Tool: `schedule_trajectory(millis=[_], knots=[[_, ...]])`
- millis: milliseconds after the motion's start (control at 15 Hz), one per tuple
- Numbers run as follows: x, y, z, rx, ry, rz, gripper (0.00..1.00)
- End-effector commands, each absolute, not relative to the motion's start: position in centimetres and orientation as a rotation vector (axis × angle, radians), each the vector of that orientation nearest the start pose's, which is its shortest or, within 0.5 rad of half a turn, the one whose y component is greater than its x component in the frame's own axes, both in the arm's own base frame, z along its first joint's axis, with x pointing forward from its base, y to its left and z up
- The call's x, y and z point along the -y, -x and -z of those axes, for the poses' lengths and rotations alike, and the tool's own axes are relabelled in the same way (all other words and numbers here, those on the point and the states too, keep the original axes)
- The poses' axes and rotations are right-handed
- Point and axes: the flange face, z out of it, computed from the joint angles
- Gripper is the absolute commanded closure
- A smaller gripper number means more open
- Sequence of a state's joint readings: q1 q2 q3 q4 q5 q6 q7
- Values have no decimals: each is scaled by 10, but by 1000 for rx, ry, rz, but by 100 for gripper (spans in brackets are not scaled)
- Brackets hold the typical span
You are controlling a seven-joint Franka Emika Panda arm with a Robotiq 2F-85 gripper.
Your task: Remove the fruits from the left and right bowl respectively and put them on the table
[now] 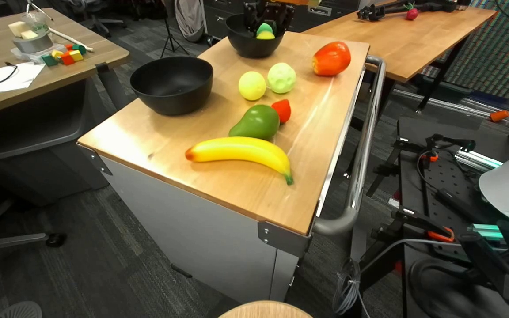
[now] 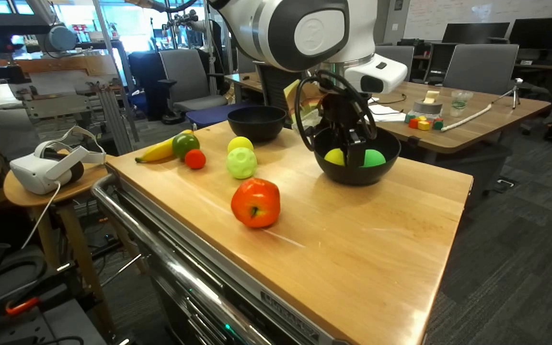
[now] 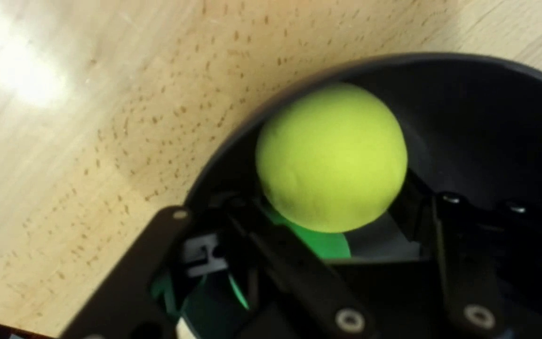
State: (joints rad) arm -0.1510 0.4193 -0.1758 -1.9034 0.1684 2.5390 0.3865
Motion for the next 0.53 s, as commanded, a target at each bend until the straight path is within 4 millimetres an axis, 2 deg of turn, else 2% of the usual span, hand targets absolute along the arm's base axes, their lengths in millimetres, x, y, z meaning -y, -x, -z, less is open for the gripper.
schedule_trajectory(millis=[0, 67, 267, 467], knots=[[206, -624, -312, -1251, 2806, 306, 66], [205, -623, -313, -1245, 2807, 293, 71], [203, -620, -330, -1214, 2818, 284, 78], [193, -612, -369, -1147, 2853, 347, 78]])
